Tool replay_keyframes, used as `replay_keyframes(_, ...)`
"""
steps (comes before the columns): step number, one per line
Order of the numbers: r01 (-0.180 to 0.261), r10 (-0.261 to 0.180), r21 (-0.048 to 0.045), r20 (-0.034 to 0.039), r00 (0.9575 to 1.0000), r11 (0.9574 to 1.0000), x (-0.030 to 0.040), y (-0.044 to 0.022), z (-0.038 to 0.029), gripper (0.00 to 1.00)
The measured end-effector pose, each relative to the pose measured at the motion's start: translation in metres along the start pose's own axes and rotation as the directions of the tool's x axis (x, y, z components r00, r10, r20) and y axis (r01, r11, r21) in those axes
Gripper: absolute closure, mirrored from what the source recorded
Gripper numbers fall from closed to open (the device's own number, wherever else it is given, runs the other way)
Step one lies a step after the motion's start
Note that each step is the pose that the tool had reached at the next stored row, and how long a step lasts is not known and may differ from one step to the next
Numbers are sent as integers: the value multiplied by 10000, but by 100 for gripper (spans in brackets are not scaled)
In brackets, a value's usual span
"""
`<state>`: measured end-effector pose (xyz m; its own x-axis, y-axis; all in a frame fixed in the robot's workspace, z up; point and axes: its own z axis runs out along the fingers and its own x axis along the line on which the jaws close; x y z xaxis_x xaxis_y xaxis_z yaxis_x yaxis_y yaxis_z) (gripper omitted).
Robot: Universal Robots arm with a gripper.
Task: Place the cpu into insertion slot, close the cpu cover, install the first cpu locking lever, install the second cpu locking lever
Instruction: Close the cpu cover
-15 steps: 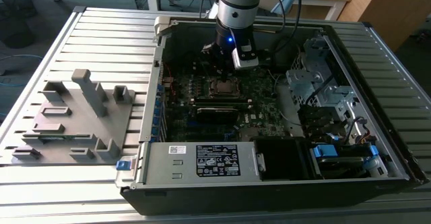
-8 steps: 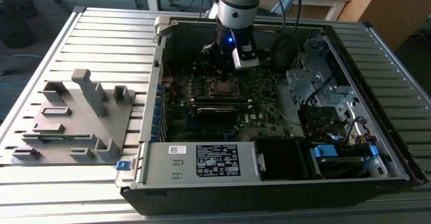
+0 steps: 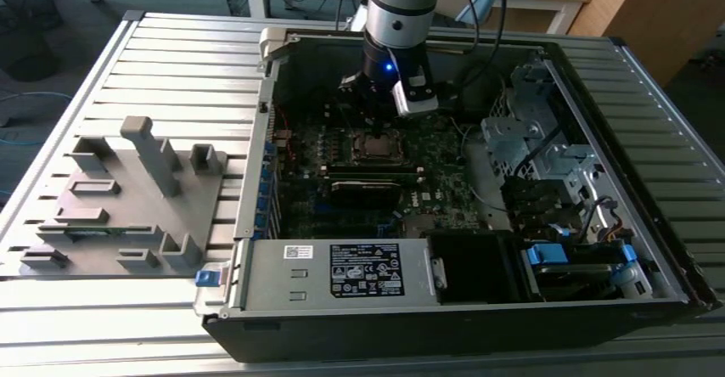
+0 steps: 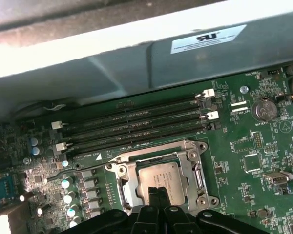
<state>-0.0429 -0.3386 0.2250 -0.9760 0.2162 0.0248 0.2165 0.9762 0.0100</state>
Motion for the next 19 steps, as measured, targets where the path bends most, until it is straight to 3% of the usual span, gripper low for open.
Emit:
replay_keyframes(7, 430, -429, -20, 122, 9990, 9991, -1, 0, 4, 90)
replay_keyframes(19, 435, -435, -22, 141, 9990, 9990, 0, 0, 4, 90)
